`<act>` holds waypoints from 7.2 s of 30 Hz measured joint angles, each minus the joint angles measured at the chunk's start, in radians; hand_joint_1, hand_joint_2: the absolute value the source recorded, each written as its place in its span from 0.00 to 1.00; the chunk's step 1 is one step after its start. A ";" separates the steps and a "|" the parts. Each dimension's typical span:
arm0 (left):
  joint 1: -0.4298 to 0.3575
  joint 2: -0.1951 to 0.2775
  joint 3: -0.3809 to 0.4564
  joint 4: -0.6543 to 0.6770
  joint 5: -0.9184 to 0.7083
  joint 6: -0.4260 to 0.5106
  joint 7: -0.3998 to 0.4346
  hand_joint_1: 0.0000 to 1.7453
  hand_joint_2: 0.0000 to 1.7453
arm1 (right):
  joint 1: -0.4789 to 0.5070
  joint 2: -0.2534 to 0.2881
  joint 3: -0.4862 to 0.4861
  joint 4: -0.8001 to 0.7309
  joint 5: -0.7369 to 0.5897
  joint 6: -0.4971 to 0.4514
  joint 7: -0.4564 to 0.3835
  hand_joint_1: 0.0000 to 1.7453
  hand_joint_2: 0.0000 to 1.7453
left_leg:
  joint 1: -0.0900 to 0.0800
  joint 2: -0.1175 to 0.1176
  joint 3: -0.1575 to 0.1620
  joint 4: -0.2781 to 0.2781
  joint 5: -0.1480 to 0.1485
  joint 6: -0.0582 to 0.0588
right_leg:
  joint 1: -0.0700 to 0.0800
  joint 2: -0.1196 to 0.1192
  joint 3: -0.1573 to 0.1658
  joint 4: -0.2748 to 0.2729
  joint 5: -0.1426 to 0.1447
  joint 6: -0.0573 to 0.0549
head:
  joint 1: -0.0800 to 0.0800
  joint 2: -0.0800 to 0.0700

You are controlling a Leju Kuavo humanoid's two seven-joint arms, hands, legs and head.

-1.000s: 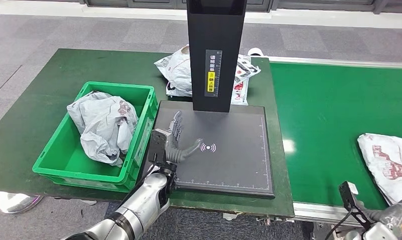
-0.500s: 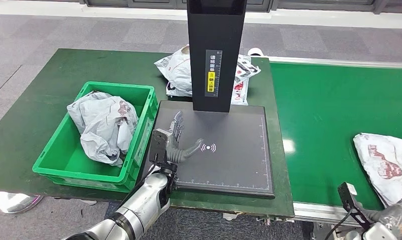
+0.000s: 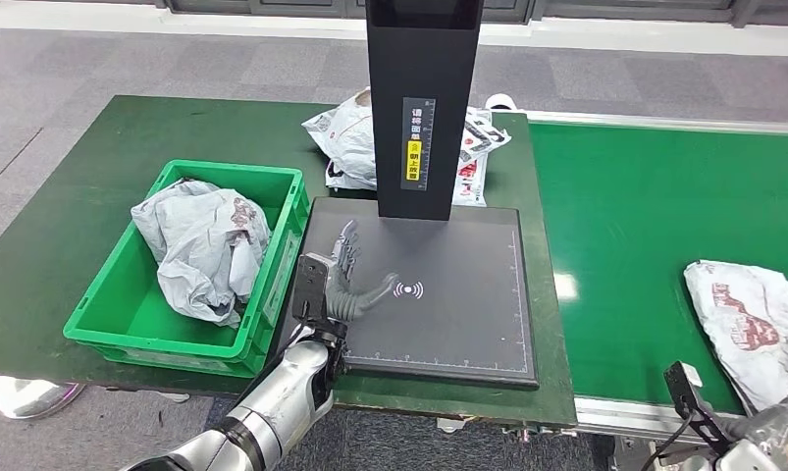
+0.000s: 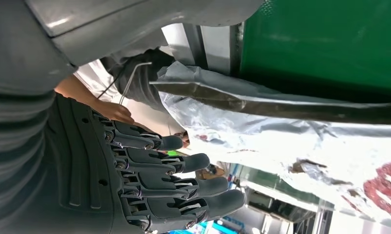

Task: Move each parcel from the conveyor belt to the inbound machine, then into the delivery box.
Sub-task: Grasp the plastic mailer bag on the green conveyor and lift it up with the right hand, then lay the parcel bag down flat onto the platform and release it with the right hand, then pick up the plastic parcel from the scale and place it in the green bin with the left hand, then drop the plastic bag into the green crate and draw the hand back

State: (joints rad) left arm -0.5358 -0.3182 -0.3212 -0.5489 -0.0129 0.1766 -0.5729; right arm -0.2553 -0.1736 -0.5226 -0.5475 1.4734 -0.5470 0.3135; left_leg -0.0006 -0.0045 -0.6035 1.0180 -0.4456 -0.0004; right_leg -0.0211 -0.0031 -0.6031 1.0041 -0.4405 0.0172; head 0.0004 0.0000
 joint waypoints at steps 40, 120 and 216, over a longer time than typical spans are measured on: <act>-0.008 0.006 0.027 0.011 0.027 -0.007 -0.004 0.00 1.00 | -0.016 0.026 0.041 -0.056 -0.268 0.042 -0.255 1.00 1.00 | 0.001 0.000 0.001 0.000 0.001 0.000 | 0.001 0.000 0.003 0.000 0.001 0.000 | 0.000 0.000; -0.124 0.006 -0.274 0.132 -0.621 0.330 0.360 0.00 1.00 | -0.074 0.292 0.842 -0.540 -1.153 -0.041 -0.929 0.00 1.00 | 0.005 0.000 0.000 -0.001 0.006 -0.008 | 0.005 0.002 -0.003 0.003 0.003 -0.007 | 0.000 0.000; 0.122 0.757 0.338 -0.419 -1.004 -0.197 0.267 0.00 1.00 | 0.309 0.253 0.740 -1.073 -1.084 0.211 -0.827 0.00 1.00 | 0.015 0.006 0.003 -0.004 0.006 -0.025 | 0.017 0.005 -0.004 0.004 0.001 -0.026 | 0.000 0.000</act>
State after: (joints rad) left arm -0.4140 0.4385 0.0166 -0.9675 -1.0168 -0.0199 -0.3055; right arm 0.0537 0.0792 0.2176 -1.6206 0.3894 -0.3361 -0.5136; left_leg 0.0146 0.0015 -0.6003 1.0143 -0.4393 -0.0252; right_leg -0.0043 0.0021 -0.6070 1.0083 -0.4392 -0.0083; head 0.0002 0.0000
